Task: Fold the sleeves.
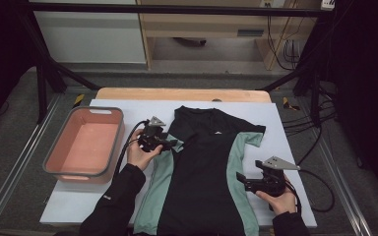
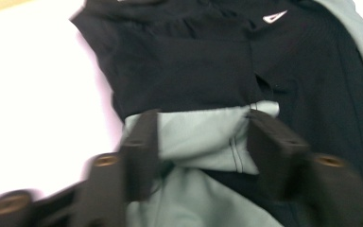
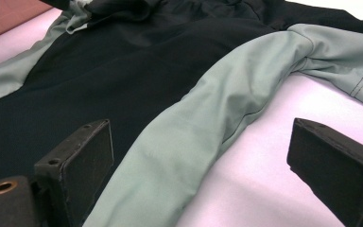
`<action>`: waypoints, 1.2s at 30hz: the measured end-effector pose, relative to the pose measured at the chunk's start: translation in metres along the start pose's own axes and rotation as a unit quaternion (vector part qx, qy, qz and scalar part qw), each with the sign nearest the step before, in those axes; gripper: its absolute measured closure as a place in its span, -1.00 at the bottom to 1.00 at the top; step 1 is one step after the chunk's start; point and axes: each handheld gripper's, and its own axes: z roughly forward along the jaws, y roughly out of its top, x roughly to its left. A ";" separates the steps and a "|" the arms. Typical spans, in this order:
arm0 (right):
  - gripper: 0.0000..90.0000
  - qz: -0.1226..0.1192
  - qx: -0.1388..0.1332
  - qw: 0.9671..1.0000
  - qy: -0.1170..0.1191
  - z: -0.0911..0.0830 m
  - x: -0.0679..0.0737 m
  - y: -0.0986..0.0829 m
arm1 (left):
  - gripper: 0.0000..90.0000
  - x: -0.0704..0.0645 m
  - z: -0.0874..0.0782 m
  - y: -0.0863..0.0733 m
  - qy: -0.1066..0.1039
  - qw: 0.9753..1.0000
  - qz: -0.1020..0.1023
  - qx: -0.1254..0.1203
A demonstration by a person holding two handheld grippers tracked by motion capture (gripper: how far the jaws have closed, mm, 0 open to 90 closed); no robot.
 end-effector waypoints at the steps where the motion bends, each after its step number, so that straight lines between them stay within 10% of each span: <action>1: -0.82 0.000 0.000 1.000 0.000 0.000 0.000 0.000 | -0.21 0.000 -0.003 -0.002 -0.001 1.000 -0.002 -0.003; 11: -0.84 0.001 -0.001 1.000 0.001 0.000 0.001 0.000 | -0.82 -0.009 -0.024 -0.023 0.000 1.000 0.000 -0.017; 36: -0.96 0.002 0.007 1.000 -0.010 0.000 0.003 0.004 | -0.92 -0.018 -0.070 -0.075 -0.032 0.999 -0.002 -0.039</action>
